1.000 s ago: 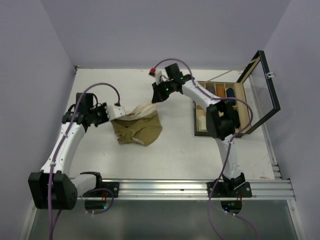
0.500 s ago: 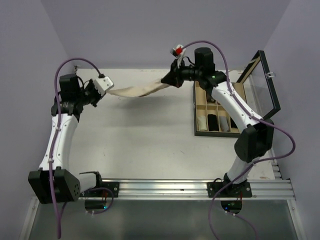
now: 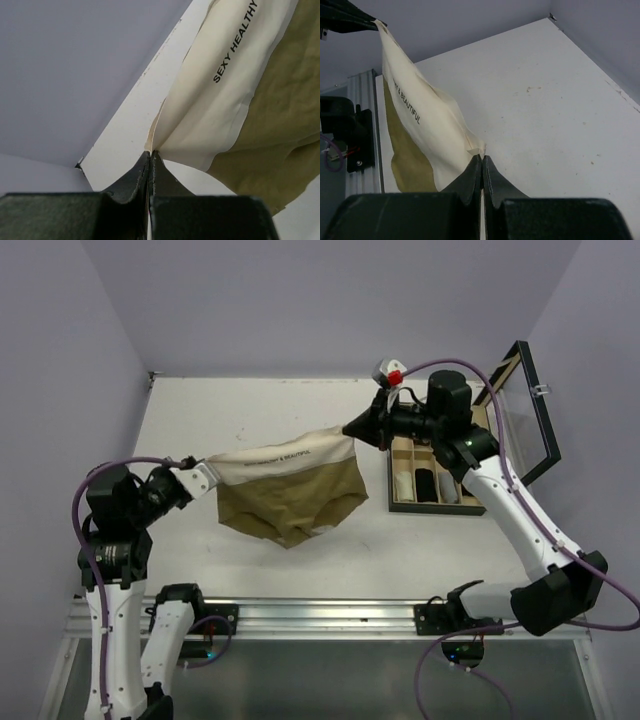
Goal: Roll the underwear
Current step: Flatten the underwear
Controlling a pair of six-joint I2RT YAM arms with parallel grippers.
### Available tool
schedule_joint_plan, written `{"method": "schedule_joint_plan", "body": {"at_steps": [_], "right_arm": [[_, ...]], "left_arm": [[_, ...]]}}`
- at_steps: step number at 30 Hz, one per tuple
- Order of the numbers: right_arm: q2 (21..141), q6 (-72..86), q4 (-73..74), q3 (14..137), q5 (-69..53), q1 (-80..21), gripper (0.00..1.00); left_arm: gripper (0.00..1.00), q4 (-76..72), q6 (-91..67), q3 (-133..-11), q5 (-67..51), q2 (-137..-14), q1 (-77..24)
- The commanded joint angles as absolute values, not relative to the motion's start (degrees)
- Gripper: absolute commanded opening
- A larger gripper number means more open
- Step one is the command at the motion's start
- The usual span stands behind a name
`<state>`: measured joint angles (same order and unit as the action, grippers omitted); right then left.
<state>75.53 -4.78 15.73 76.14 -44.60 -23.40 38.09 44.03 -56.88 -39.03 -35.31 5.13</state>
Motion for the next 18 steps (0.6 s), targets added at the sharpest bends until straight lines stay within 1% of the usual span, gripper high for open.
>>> {"method": "schedule_joint_plan", "body": {"at_steps": [1,3,4,5,7,8,9,10,11,12,13,14,15,16,18], "right_arm": [[80.8,-1.3,10.5,76.9,-43.2,-23.5,0.00],[84.4,-0.4,8.1,78.1,-42.5,-23.5,0.00],[88.9,2.0,7.0,79.4,-41.8,-23.5,0.00],[91.0,2.8,5.9,80.1,-41.2,-23.5,0.00],[99.1,4.4,4.5,84.4,-38.5,-23.5,0.00],[102.4,4.8,4.1,86.4,-37.9,-23.5,0.00],[105.3,4.9,4.6,91.6,-36.3,-23.4,0.00],[111.8,5.1,5.3,94.8,-32.4,-23.4,0.00],[115.4,5.1,6.1,98.6,-31.1,-23.3,0.21],[118.4,3.3,9.5,106.4,-27.0,-23.4,0.38],[120.8,1.8,9.8,108.0,-23.9,-23.6,0.53],[121.6,0.5,9.0,108.2,-21.6,-23.7,0.65],[121.6,-1.6,9.7,109.3,-20.3,-23.7,0.75],[121.7,-3.6,11.8,110.6,-19.7,-23.5,0.75],[120.5,-5.0,17.5,111.2,-18.7,-23.3,0.75]], "left_arm": [[0.00,36.8,40.1,-55.6,-38.7,-39.8,5.5],[0.00,32.9,39.1,-54.6,-37.7,-44.9,5.5],[0.00,30.9,37.5,-53.9,-37.3,-46.7,5.5],[0.00,25.7,36.4,-52.5,-36.4,-48.8,5.5],[0.00,19.7,32.7,-51.7,-34.5,-56.0,5.4],[0.00,14.8,32.0,-52.1,-33.0,-62.2,5.4],[0.00,12.8,31.4,-53.1,-32.4,-65.7,5.4],[0.00,8.7,29.3,-55.7,-29.8,-69.3,5.4],[0.00,7.6,28.0,-57.7,-28.4,-77.1,5.4],[0.15,7.5,26.0,-63.6,-26.7,-81.2,5.4],[0.22,8.3,25.2,-67.3,-24.9,-85.0,5.4],[0.28,12.3,24.4,-70.9,-20.8,-88.5,5.4],[0.33,13.5,23.4,-73.7,-18.1,-93.1,5.4],[0.40,14.1,21.7,-76.6,-15.4,-94.1,5.4],[0.43,14.8,22.1,-76.4,-12.7,-93.2,5.7]]}}
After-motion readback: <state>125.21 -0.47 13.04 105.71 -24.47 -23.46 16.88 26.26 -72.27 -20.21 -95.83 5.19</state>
